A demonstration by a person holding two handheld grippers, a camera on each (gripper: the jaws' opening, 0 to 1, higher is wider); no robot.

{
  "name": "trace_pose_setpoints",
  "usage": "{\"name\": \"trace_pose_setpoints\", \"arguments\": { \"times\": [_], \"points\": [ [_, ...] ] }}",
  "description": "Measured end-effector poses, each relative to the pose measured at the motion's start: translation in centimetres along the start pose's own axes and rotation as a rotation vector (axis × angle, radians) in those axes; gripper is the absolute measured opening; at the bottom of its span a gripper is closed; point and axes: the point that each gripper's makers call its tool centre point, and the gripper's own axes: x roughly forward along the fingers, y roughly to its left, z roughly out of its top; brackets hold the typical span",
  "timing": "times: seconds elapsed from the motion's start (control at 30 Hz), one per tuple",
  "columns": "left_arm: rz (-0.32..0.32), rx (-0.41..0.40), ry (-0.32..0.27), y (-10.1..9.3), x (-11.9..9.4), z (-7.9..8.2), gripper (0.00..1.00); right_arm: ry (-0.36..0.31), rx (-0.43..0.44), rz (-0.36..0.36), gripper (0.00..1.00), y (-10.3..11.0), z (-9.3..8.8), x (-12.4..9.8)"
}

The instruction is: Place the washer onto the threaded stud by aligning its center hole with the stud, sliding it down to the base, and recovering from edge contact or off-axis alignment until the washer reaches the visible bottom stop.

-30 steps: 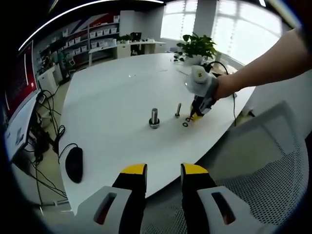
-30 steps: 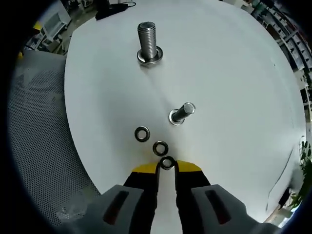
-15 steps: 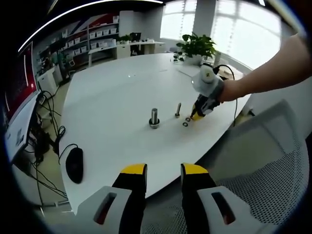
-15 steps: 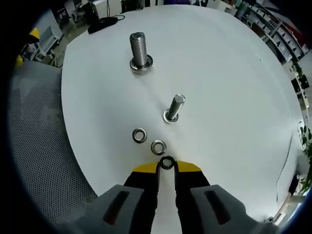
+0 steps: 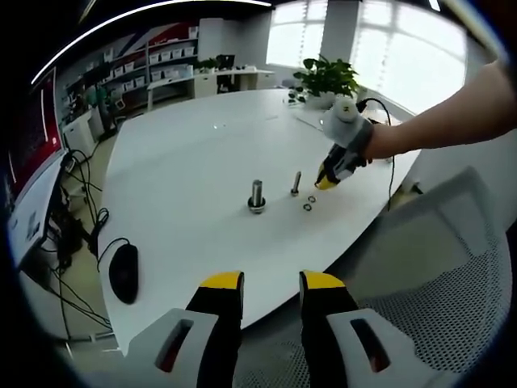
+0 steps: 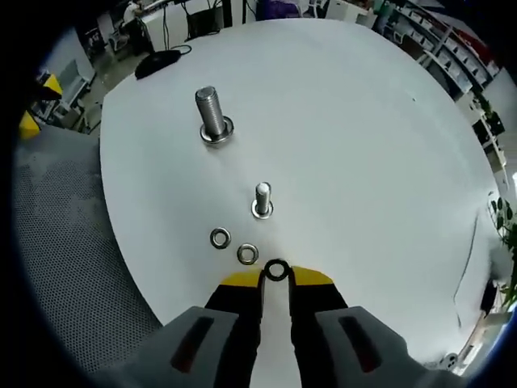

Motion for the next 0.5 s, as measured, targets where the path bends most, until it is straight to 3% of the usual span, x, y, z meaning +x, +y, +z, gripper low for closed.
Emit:
{"name": "trace_pose_setpoints", "arguments": {
  "times": [0.5],
  "points": [
    [-0.003, 0.005, 0.002, -0.1, 0.0, 0.0, 0.26, -0.043, -0.048, 0.0, 0.14, 0.2, 2.2, -1.1]
  ]
}}
